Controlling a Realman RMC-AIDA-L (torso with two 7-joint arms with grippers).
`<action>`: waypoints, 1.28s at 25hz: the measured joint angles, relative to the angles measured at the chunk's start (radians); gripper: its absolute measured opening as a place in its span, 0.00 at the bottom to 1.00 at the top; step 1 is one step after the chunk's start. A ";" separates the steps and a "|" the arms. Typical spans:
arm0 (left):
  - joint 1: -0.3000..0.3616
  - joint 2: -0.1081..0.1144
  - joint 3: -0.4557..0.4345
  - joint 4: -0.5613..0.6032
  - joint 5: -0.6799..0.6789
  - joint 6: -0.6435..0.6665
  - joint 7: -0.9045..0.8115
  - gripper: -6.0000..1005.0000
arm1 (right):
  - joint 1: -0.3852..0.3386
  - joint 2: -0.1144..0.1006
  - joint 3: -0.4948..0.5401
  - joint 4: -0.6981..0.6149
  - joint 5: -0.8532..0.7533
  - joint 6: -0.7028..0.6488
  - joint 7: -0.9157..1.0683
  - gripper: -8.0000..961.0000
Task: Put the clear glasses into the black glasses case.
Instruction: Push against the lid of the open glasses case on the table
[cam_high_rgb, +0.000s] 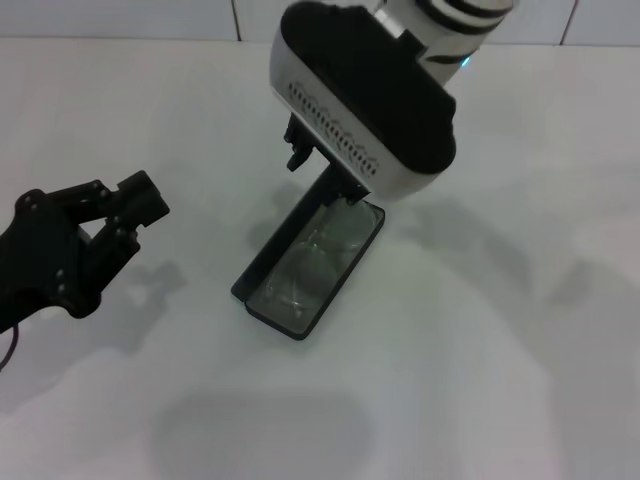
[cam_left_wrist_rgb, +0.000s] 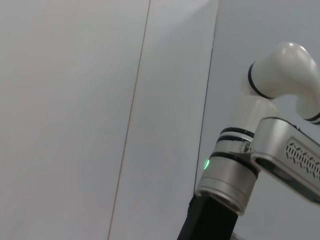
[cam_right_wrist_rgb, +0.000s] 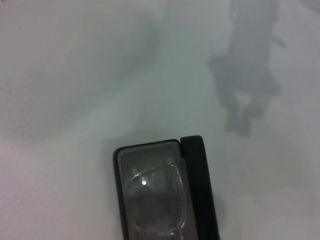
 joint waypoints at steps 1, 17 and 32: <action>-0.002 0.000 0.000 0.001 0.001 0.000 -0.001 0.14 | -0.004 0.000 -0.006 -0.001 0.000 0.010 -0.002 0.43; -0.013 0.001 -0.001 0.002 -0.002 -0.001 -0.013 0.14 | -0.094 0.000 -0.108 -0.084 -0.010 0.120 -0.008 0.41; -0.023 -0.001 -0.001 -0.001 0.002 -0.003 -0.023 0.14 | -0.137 0.000 -0.130 -0.107 -0.002 0.127 -0.015 0.39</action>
